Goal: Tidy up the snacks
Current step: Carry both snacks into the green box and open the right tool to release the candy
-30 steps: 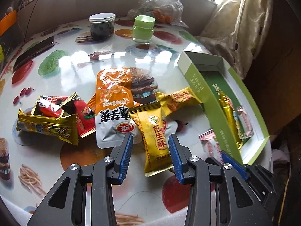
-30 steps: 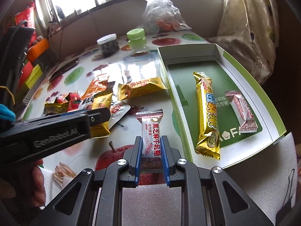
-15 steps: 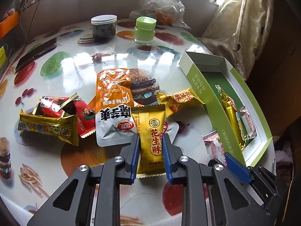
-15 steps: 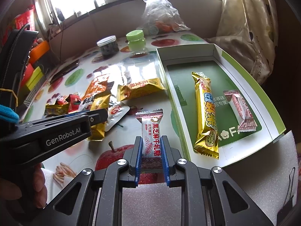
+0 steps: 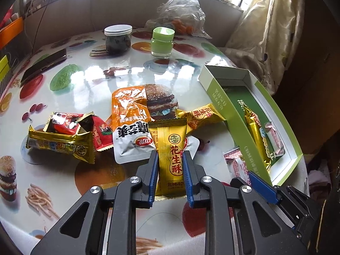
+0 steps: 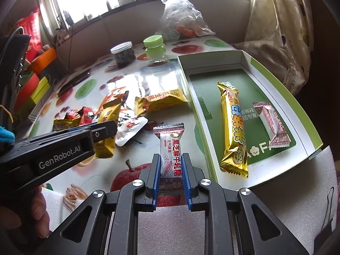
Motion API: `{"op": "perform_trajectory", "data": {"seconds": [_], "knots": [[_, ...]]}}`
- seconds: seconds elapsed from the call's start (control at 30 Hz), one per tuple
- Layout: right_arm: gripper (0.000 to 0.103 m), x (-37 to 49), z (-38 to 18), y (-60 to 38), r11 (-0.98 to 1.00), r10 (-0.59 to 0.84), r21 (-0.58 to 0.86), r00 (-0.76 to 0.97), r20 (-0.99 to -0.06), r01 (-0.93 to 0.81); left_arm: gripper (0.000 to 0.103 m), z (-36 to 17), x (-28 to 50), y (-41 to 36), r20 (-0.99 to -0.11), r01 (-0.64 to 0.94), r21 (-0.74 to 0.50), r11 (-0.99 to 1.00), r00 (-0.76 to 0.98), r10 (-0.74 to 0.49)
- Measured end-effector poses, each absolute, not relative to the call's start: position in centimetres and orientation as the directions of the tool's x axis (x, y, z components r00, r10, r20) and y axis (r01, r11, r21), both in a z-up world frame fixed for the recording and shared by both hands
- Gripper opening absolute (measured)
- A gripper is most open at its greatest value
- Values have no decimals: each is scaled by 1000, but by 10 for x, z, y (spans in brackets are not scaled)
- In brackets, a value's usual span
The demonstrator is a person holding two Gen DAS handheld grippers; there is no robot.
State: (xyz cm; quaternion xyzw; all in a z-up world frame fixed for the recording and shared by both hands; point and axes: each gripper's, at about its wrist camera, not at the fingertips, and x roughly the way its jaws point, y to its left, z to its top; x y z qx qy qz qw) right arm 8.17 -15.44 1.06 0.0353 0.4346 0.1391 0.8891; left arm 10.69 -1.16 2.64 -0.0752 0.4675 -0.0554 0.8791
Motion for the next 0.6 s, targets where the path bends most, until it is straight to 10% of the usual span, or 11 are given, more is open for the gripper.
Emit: {"op": "perform_trajectory", "data": {"seconds": [0.6], "knots": [[18, 73, 42, -163, 956, 292, 193, 649, -702, -221, 23, 62, 98, -13, -762, 60, -201, 978, 618, -195]]}}
